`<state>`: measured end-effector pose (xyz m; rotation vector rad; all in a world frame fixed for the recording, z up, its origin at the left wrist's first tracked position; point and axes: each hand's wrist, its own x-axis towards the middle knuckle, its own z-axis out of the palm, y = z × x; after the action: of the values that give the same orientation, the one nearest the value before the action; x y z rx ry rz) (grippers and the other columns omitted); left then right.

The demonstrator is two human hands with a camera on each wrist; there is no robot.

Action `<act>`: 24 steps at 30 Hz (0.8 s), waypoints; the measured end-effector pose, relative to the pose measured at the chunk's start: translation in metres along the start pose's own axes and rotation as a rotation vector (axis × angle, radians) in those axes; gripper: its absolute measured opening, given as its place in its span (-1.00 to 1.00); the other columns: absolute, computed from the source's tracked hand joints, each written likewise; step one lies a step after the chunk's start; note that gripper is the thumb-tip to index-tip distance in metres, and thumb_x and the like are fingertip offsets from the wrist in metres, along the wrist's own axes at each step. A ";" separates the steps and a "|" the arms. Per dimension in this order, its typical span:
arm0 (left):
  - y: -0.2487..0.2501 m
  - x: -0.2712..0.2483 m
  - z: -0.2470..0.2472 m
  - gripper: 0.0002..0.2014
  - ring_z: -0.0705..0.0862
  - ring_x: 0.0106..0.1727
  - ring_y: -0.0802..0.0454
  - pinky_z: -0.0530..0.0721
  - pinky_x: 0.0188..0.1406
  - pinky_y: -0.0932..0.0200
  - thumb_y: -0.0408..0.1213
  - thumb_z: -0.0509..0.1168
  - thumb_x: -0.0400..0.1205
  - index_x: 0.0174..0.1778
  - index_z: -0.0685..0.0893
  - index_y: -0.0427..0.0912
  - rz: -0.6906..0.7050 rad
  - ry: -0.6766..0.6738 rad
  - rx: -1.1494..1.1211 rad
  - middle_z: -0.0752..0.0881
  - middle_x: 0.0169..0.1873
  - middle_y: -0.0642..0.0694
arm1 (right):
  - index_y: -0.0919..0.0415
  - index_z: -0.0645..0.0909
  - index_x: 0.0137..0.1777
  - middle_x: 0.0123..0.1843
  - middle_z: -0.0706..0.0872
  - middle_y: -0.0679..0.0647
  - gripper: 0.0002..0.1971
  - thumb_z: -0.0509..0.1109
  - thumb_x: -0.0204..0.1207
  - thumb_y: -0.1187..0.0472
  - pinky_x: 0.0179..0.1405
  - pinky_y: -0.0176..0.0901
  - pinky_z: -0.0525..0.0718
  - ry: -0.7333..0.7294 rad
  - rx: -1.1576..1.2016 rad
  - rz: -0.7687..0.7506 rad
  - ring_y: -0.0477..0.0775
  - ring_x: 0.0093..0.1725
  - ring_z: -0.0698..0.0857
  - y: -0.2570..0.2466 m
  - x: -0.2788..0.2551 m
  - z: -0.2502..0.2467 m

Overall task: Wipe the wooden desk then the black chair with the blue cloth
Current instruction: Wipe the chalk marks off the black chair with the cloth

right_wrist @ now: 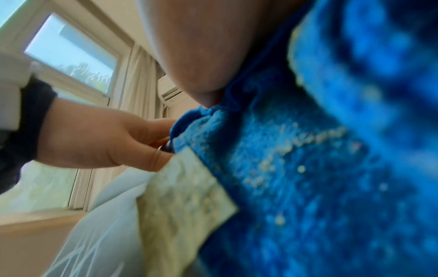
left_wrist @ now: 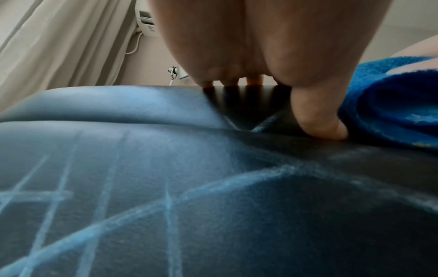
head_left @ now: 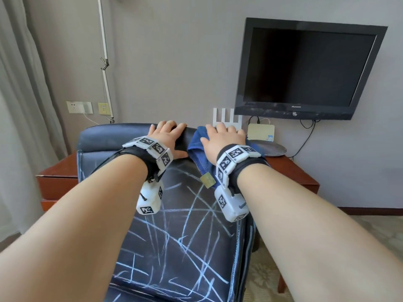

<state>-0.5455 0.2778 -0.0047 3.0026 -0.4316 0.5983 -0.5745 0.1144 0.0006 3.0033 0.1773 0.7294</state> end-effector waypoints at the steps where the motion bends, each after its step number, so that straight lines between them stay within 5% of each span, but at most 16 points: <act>1: -0.006 0.000 0.000 -0.17 0.11 0.55 -0.08 0.00 0.52 -0.05 0.15 0.33 0.53 0.62 0.08 -0.02 -0.013 0.005 0.005 0.24 0.49 -0.11 | 0.02 0.21 0.55 0.46 0.39 0.07 -0.54 -0.05 0.70 -0.09 0.32 0.07 0.28 0.008 0.021 -0.026 0.18 0.39 0.41 -0.002 0.003 0.002; 12: -0.028 -0.003 0.001 -0.22 0.21 0.49 -0.14 0.06 0.50 -0.09 0.14 0.38 0.49 0.55 0.20 -0.01 -0.100 0.074 0.031 0.31 0.44 -0.13 | 0.10 0.22 0.54 0.48 0.33 0.16 -0.53 -0.06 0.71 -0.07 0.42 0.05 0.26 -0.072 0.237 0.158 0.23 0.44 0.34 0.025 -0.007 0.010; 18: -0.031 -0.005 0.000 -0.20 0.19 0.50 -0.14 0.04 0.51 -0.07 0.13 0.40 0.48 0.56 0.19 -0.01 -0.119 0.073 0.015 0.30 0.46 -0.12 | 0.15 0.12 0.60 0.52 0.30 0.09 -0.48 0.02 0.70 -0.02 0.56 0.07 -0.04 0.107 0.081 -0.009 0.23 0.51 0.20 -0.026 0.007 0.023; 24: -0.029 -0.002 0.006 -0.22 0.22 0.49 -0.13 0.05 0.50 -0.05 0.13 0.42 0.46 0.54 0.25 -0.01 -0.109 0.117 -0.010 0.34 0.44 -0.11 | 0.01 0.03 0.65 0.60 0.18 0.06 -0.46 0.02 0.70 -0.04 0.56 -0.03 0.00 0.114 0.165 -0.006 0.16 0.57 0.14 0.023 -0.011 0.033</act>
<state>-0.5374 0.3052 -0.0104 2.9388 -0.2616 0.7539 -0.5667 0.0895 -0.0317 3.1146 0.2628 0.9303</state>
